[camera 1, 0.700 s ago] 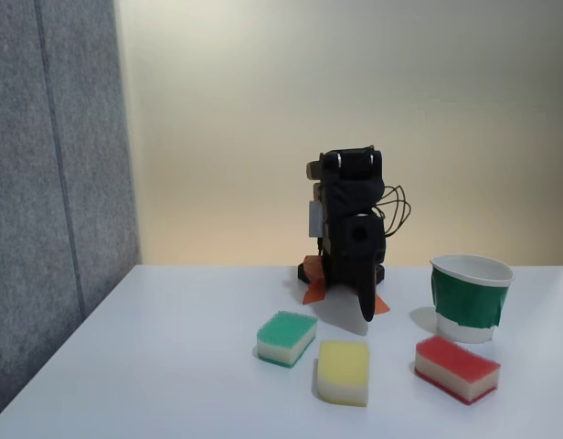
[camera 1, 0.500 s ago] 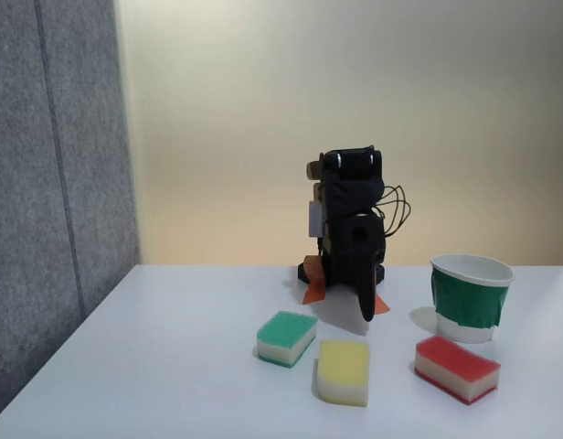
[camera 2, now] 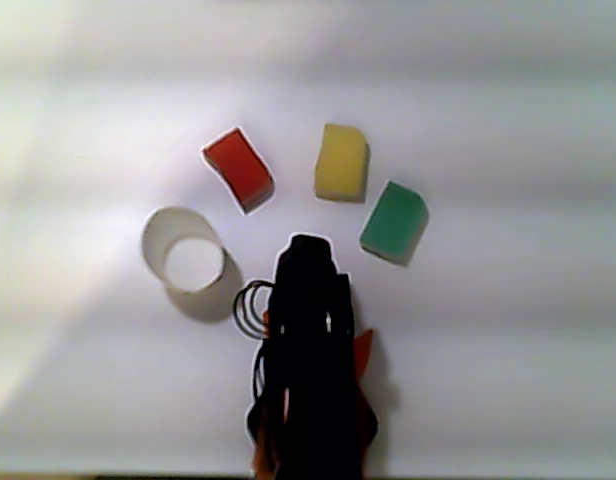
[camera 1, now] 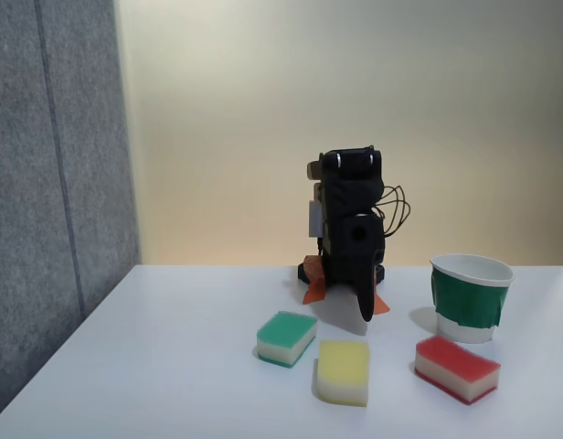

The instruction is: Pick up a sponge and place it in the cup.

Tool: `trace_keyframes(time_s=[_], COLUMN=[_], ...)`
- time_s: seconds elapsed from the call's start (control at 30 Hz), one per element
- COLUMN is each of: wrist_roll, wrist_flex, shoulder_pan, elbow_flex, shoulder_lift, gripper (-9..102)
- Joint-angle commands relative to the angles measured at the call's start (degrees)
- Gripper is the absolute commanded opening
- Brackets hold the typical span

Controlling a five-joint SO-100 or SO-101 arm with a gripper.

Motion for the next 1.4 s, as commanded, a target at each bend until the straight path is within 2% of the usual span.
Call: trace_keyframes(time_s=[0.0, 0.5, 0.77, 0.97, 1.2, 1.37], wrist_roll=[0.62, 0.53, -5.71, -14.85, -21.09, -21.71], wrist_flex=[0.88, 1.49, 1.93, 2.99, 11.6, 10.9], shoulder_pan=[-0.79, -1.85, 2.02, 4.04, -0.53, -4.39], elbow_flex=[2.55, -0.97, -17.31, -36.12, -62.14, -70.05], shoulder_lift=[0.62, -1.93, -23.99, -45.97, -69.61, -77.7], gripper=[0, 0, 0, 0, 3, 4])
